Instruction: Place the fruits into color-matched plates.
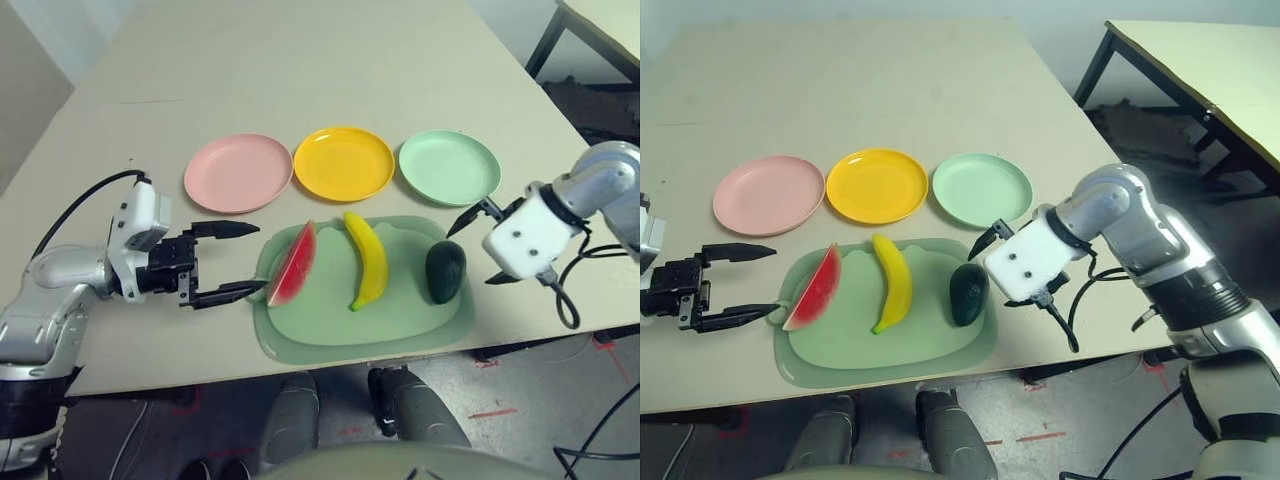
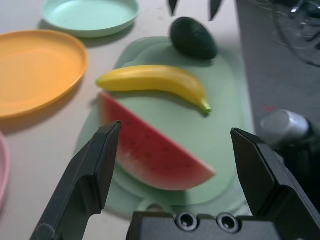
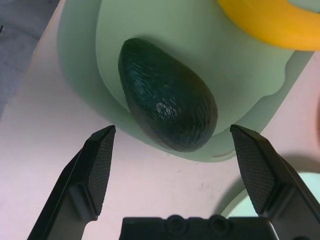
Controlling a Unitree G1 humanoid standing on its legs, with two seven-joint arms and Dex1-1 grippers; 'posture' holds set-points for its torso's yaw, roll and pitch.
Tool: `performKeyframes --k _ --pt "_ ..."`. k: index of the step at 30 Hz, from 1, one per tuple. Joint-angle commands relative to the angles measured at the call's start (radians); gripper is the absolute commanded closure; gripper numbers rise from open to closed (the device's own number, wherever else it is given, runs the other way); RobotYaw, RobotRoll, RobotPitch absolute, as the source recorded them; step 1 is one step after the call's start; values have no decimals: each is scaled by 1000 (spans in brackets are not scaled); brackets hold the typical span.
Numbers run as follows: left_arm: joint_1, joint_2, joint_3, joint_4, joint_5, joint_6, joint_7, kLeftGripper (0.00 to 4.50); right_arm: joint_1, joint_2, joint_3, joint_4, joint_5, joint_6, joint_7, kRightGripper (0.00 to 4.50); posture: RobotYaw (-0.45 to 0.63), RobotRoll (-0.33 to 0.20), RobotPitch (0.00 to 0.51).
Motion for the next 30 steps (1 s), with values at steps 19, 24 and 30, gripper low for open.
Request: performKeyframes --k 19,24,30 --pt "-82 28 -62 -32 10 32 -18 41 75 110 11 33 -126 37 -46 0 52 0 150" --pt "-62 37 -55 -46 10 32 -13 41 82 121 11 48 -144 57 -42 0 60 0 150" --pt "-50 41 -56 -50 14 27 -7 0 89 130 7 23 -145 128 -32 646 60 0 150"
